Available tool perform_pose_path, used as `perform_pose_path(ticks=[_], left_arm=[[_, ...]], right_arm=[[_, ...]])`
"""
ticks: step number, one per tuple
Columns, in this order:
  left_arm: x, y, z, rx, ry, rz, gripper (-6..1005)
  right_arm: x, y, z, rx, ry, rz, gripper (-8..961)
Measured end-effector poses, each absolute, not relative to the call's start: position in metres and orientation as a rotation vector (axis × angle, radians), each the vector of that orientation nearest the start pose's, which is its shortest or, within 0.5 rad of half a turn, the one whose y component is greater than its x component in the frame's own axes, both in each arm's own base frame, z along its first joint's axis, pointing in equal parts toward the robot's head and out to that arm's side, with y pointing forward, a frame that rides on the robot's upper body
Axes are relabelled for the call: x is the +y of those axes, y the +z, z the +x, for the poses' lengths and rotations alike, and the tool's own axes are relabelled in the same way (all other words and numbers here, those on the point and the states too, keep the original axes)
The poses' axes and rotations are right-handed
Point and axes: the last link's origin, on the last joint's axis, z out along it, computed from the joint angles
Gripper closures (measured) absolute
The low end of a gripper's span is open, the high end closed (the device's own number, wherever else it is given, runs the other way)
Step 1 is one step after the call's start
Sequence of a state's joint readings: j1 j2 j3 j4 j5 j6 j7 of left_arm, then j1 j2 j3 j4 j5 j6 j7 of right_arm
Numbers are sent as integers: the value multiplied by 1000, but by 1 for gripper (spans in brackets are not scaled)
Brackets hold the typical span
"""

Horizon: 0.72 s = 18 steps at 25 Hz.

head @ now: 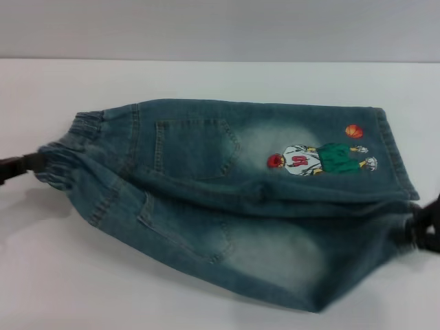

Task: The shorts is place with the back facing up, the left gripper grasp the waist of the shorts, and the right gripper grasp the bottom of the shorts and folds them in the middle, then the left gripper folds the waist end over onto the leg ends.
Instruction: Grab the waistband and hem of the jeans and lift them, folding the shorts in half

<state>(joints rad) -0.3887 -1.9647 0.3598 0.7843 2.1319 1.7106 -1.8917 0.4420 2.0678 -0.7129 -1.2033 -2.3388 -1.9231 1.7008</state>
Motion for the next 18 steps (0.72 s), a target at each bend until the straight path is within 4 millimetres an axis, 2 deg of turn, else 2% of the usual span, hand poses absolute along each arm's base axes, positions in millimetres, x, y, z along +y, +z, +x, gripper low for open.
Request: perform_pose_path(ticks=[5, 9, 13, 18], left_arm=[[283, 119, -346, -1336, -817, -2220, 965], [280, 128, -349, -1316, -866, -2175, 965], [280, 132, -348, -1298, -897, -2159, 966], [284, 133, -345, -1283, -913, -2153, 966]], right_arm=[[286, 94, 266, 528, 431, -2776, 954], [285, 103, 268, 484, 537, -2696, 954], [286, 110, 272, 459, 589, -2608, 954], [293, 109, 280, 503, 591, -2540, 955]])
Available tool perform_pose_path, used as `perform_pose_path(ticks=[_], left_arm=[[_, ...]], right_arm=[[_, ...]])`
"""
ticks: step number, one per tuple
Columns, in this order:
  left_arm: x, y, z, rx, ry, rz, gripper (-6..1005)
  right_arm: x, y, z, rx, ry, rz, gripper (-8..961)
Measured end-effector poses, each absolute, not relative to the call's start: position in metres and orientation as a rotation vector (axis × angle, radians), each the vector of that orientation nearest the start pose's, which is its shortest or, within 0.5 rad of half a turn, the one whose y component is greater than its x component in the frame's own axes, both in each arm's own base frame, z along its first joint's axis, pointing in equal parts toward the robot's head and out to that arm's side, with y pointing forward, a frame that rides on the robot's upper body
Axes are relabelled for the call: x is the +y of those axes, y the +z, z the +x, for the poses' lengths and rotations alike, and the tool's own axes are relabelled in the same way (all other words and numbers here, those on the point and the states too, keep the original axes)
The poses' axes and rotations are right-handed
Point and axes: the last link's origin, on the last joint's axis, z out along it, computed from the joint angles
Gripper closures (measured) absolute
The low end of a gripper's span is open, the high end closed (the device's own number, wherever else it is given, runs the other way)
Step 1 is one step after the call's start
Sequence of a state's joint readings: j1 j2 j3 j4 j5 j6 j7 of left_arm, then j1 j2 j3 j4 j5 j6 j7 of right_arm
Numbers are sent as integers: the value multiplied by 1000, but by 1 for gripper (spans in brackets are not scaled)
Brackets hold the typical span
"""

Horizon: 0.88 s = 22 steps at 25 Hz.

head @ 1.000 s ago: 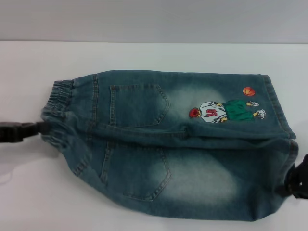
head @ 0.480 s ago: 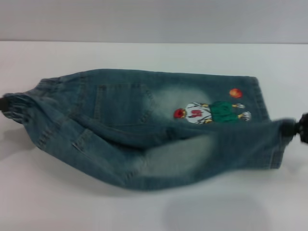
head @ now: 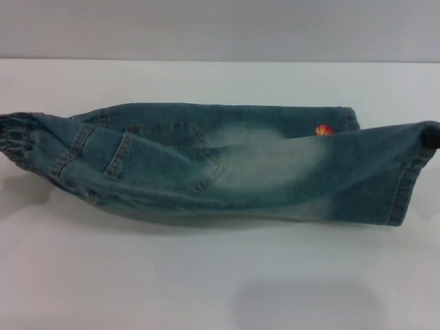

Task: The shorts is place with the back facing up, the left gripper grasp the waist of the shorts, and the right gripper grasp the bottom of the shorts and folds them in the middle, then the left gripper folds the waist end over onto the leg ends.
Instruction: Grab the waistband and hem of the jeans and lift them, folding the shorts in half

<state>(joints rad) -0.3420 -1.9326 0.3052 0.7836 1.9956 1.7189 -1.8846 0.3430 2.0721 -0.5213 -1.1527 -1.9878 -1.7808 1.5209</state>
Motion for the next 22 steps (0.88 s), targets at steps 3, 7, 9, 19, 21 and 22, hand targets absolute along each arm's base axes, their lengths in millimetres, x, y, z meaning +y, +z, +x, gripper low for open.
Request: perform_pose_path(ticks=[3, 7, 9, 19, 21, 22], left_arm=[[287, 132, -344, -1277, -915, -2150, 966], [295, 131, -344, -1272, -902, -2123, 966], [299, 129, -344, -1272, -900, -2112, 966], [315, 115, -343, -1275, -883, -2050, 966], [318, 113, -341, -1269, -882, -2045, 966], [319, 111, -341, -1266, -881, -2040, 966]], right_arm=[[298, 106, 285, 520, 587, -2504, 955], [307, 102, 288, 516, 588, -2466, 955], [312, 100, 288, 525, 586, -2448, 955], [348, 87, 290, 576, 598, -2337, 955], [355, 83, 291, 597, 593, -2310, 955], [359, 81, 291, 607, 589, -2299, 955]])
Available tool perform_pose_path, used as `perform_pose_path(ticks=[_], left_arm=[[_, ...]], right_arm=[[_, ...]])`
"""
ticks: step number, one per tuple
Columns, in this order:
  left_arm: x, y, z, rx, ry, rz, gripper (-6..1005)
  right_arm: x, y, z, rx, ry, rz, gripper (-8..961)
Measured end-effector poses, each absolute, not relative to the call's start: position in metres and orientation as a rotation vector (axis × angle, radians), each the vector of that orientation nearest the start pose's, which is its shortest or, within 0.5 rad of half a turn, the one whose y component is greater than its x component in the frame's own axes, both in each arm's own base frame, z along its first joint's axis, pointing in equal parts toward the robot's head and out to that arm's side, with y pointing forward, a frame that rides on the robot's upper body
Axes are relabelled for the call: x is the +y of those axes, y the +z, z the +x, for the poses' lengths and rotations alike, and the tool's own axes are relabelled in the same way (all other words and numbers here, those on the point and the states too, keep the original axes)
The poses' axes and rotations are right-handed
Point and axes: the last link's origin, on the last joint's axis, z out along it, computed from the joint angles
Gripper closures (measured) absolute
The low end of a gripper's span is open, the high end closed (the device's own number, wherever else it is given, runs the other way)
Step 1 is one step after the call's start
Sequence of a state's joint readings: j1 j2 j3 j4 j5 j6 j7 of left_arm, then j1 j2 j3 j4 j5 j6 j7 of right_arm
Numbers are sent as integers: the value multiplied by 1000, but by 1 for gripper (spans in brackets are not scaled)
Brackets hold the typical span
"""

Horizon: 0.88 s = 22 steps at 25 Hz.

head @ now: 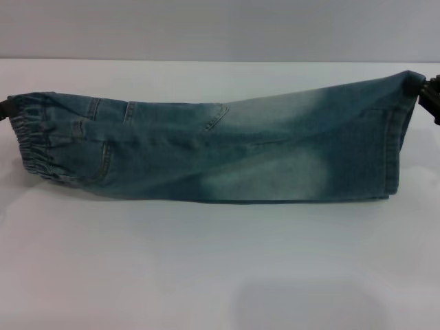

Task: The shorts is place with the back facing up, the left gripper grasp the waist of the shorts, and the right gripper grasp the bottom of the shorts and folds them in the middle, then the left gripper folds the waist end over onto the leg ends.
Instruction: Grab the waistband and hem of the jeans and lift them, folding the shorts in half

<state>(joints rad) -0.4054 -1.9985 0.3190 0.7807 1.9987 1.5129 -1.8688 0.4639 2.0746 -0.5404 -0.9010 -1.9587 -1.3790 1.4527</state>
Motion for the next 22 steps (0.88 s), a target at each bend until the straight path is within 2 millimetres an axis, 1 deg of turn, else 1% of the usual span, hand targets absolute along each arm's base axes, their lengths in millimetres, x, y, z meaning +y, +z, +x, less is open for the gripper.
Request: perform_pose_path(ticks=[5, 9, 12, 16, 22], left_arm=[[325, 104, -338, -1257, -881, -2027, 966], [334, 85, -334, -1252, -848, -2040, 966], [339, 77, -334, -1255, -816, -2041, 965], [342, 75, -334, -1254, -806, -2031, 965], [345, 77, -333, -1244, -821, -2011, 965]], right_arm=[[375, 65, 289, 633, 541, -2291, 954], [385, 44, 286, 640, 462, -2316, 954], [392, 29, 285, 646, 405, -2329, 954], [397, 22, 285, 636, 382, -2313, 954], [403, 25, 288, 641, 382, -2252, 954]])
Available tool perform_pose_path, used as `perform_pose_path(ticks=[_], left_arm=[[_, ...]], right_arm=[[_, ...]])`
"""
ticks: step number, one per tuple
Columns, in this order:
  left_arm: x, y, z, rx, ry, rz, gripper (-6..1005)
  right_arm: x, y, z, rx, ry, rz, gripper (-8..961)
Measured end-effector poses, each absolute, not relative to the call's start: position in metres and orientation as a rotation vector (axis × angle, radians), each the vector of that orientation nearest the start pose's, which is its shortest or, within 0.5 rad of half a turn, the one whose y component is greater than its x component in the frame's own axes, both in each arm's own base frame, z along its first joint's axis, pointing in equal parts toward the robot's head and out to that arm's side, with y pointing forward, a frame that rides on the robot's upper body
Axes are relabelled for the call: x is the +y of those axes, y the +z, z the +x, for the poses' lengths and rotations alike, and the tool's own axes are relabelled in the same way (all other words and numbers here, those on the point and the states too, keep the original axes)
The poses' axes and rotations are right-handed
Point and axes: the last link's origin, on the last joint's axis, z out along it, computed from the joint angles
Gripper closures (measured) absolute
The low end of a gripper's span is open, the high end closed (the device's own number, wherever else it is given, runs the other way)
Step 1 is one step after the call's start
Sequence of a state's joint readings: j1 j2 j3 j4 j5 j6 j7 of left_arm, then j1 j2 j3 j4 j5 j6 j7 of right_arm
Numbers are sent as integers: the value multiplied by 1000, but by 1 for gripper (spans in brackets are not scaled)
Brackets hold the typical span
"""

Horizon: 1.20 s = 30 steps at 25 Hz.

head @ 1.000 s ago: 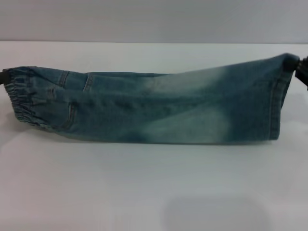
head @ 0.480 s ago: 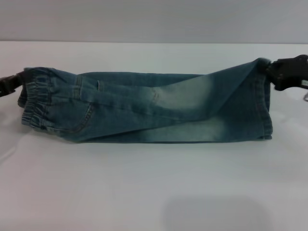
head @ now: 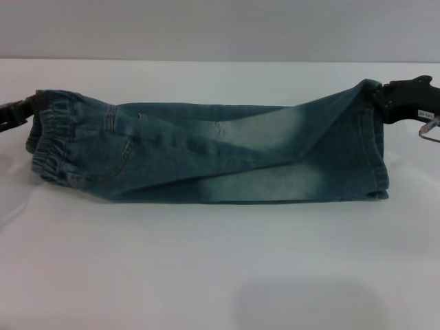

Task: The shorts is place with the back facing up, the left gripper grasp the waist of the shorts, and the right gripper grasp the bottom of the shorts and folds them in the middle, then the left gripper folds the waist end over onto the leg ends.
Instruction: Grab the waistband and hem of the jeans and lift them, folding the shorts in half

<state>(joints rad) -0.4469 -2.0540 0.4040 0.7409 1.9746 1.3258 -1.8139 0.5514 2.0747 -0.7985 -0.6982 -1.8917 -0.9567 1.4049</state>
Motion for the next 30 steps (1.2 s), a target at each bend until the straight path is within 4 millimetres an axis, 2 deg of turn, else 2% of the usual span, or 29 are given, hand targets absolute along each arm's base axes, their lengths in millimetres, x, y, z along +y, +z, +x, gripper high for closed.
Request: perform_pose_path(ticks=[10, 16, 30], left_arm=[[352, 78, -336, -1196, -862, -1939, 966], [352, 77, -338, -1192, -855, -1931, 966], [355, 74, -345, -1194, -796, -1905, 966]], right_arm=[[412, 19, 296, 642, 433, -2115, 955], [417, 13, 296, 659, 390, -2105, 955], [417, 7, 302, 663, 327, -2106, 954]])
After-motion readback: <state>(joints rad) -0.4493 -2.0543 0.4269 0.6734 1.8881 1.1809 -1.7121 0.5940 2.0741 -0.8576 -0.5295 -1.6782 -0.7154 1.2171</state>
